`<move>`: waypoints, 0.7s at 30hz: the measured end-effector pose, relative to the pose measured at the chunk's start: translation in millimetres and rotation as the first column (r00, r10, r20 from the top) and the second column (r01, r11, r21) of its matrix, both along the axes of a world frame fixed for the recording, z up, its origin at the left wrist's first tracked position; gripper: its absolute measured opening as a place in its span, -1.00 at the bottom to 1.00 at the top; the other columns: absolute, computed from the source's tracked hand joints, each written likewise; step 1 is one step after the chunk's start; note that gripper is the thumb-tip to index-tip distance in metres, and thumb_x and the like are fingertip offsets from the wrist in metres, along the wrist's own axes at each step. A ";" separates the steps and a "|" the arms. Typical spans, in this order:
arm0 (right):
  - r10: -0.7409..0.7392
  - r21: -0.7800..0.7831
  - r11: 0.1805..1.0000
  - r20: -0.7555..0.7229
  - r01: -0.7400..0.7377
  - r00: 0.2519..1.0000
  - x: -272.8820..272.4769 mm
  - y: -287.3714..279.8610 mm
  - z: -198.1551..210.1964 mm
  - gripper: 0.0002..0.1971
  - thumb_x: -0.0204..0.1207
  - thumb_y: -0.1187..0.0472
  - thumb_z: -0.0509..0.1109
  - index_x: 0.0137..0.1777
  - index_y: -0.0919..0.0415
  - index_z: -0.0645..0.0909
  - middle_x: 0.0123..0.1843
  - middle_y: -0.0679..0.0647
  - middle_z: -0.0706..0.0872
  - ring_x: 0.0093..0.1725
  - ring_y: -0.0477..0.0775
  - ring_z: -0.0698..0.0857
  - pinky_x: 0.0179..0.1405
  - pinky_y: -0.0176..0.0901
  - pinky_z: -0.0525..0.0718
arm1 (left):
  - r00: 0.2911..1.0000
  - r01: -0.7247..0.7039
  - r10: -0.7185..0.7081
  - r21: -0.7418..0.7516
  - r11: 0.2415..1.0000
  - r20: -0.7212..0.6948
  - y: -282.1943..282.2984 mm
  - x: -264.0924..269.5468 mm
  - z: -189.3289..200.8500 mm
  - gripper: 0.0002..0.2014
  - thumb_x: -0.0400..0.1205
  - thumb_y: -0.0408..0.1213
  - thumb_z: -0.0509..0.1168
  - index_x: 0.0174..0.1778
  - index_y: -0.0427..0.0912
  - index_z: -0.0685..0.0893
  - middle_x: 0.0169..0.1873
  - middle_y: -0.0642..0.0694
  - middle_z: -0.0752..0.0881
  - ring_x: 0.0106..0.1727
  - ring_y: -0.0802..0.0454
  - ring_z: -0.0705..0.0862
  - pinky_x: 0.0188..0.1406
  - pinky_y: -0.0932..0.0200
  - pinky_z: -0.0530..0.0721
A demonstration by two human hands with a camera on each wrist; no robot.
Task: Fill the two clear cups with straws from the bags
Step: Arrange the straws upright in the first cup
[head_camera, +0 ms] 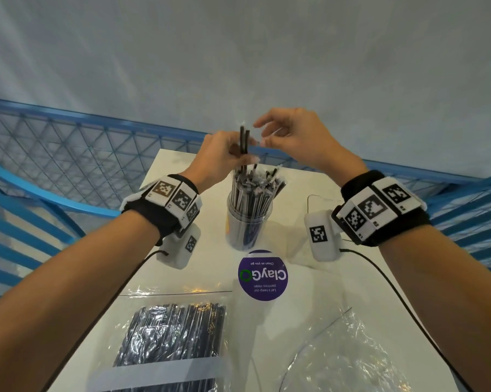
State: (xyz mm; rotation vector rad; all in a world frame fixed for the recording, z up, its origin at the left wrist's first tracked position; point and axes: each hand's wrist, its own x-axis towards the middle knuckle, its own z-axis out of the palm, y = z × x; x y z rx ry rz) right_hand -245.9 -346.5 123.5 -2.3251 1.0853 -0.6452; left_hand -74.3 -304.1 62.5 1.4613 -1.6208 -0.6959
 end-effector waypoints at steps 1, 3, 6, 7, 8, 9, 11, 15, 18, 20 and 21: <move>-0.046 0.009 0.999 -0.026 0.046 0.999 -2.8 2.7 -5.6 -0.71 0.47 0.20 0.50 0.20 0.10 0.66 0.01 0.09 0.74 -0.11 -0.03 0.72 0.08 -0.11 0.73 | 0.999 -0.014 0.013 0.019 1.000 0.045 0.9 1.9 -4.8 -0.61 0.48 -0.18 0.51 0.22 -0.07 0.65 -0.16 -0.08 0.82 -0.10 0.13 0.78 0.02 0.27 0.68; -0.101 0.029 0.994 -0.082 0.104 0.991 -8.5 9.5 -17.4 -0.64 0.53 0.14 0.44 0.32 0.08 0.59 0.19 0.12 0.69 0.06 0.07 0.71 0.16 -0.08 0.66 | 0.999 -0.013 0.012 0.020 1.000 0.049 4.5 2.9 -12.3 -0.46 0.53 -0.07 0.45 0.41 0.03 0.46 0.06 -0.09 0.79 0.07 0.07 0.75 0.18 0.19 0.63; -0.126 -0.009 0.992 -0.183 0.127 0.975 -13.0 19.2 -36.1 -0.47 0.61 0.03 0.33 0.55 0.13 0.37 0.51 0.15 0.50 0.45 0.15 0.51 0.34 -0.13 0.44 | 0.995 0.025 -0.032 -0.071 0.997 -0.095 9.8 -2.0 -14.0 -0.45 0.67 -0.01 0.25 0.57 0.14 0.24 0.45 -0.11 0.53 0.42 0.07 0.54 0.33 0.19 0.54; -0.123 0.010 0.992 -0.207 0.128 0.971 -13.2 22.9 -42.4 -0.40 0.62 -0.03 0.30 0.61 0.14 0.28 0.60 0.15 0.39 0.56 0.14 0.39 0.44 -0.10 0.36 | 0.996 0.044 -0.053 -0.121 0.992 -0.075 10.5 -3.5 -14.7 -0.50 0.71 -0.06 0.18 0.59 0.13 0.25 0.47 -0.10 0.51 0.44 0.08 0.52 0.36 0.18 0.53; -0.111 0.046 0.991 -0.234 0.126 0.966 -13.0 26.7 -49.2 -0.33 0.62 -0.10 0.26 0.65 0.14 0.18 0.66 0.16 0.26 0.64 0.14 0.25 0.54 -0.03 0.26 | 0.998 0.060 -0.062 -0.168 0.984 -0.005 10.9 -4.6 -16.4 -0.54 0.74 -0.12 0.14 0.58 0.10 0.30 0.43 -0.09 0.56 0.40 0.08 0.55 0.34 0.18 0.55; -0.093 0.090 0.989 -0.267 0.121 0.959 -12.4 30.7 -56.4 -0.27 0.61 -0.15 0.23 0.67 0.13 0.09 0.70 0.18 0.15 0.68 0.15 0.12 0.61 0.04 0.18 | 0.994 0.079 -0.064 -0.193 0.978 0.086 10.5 -4.5 -19.2 -0.58 0.75 -0.17 0.12 0.56 0.06 0.37 0.36 -0.10 0.63 0.32 0.05 0.61 0.28 0.20 0.57; -0.055 0.164 0.980 -0.328 0.114 0.943 -10.7 38.5 -68.2 -0.25 0.63 -0.13 0.21 0.69 0.14 -0.01 0.71 0.23 0.03 0.70 0.17 -0.02 0.65 0.09 0.08 | 0.965 0.126 -0.084 -0.159 0.979 0.247 10.8 -5.3 -26.6 -0.64 0.75 -0.26 0.12 0.47 -0.04 0.52 0.29 -0.14 0.69 0.28 -0.03 0.64 0.21 0.24 0.53; -0.026 0.185 0.978 -0.339 0.094 0.940 -11.8 45.1 -73.7 -0.30 0.66 0.10 0.25 0.69 0.10 -0.03 0.71 0.23 0.04 0.68 0.22 0.13 0.60 -0.01 0.15 | 0.923 0.111 -0.058 -0.119 0.987 0.379 14.0 -5.1 -35.3 -0.70 0.72 -0.29 0.15 0.34 -0.10 0.64 0.14 -0.16 0.76 0.14 -0.14 0.70 0.12 0.14 0.57; -0.035 0.167 0.982 -0.283 0.085 0.959 -20.8 44.1 -61.4 -0.30 0.61 0.10 0.34 0.68 0.04 0.08 0.68 0.12 0.21 0.62 0.14 0.28 0.44 -0.15 0.30 | 0.954 0.064 -0.006 -0.183 0.981 0.300 10.7 -2.6 -28.1 -0.70 0.72 -0.24 0.16 0.35 -0.08 0.61 0.19 -0.07 0.74 0.19 -0.03 0.69 0.15 0.16 0.58; -0.097 0.182 0.974 -0.195 0.134 0.976 -25.4 43.8 -51.1 -0.32 0.59 0.14 0.34 0.66 0.02 0.12 0.65 0.05 0.29 0.59 0.10 0.32 0.29 -0.24 0.31 | 0.967 0.084 -0.037 -0.177 0.981 0.253 4.8 -4.0 -20.8 -0.65 0.73 -0.28 0.12 0.45 -0.03 0.51 0.31 -0.04 0.67 0.27 0.05 0.63 0.14 0.31 0.47; -0.125 0.183 0.971 -0.161 0.154 0.979 -25.5 43.5 -48.3 -0.33 0.58 0.16 0.32 0.65 0.02 0.14 0.65 0.03 0.30 0.58 0.09 0.33 0.27 -0.24 0.30 | 0.964 0.117 -0.075 -0.155 0.981 0.255 1.3 -6.1 -17.6 -0.62 0.74 -0.30 0.09 0.48 -0.01 0.48 0.36 -0.03 0.63 0.30 0.06 0.60 0.16 0.34 0.43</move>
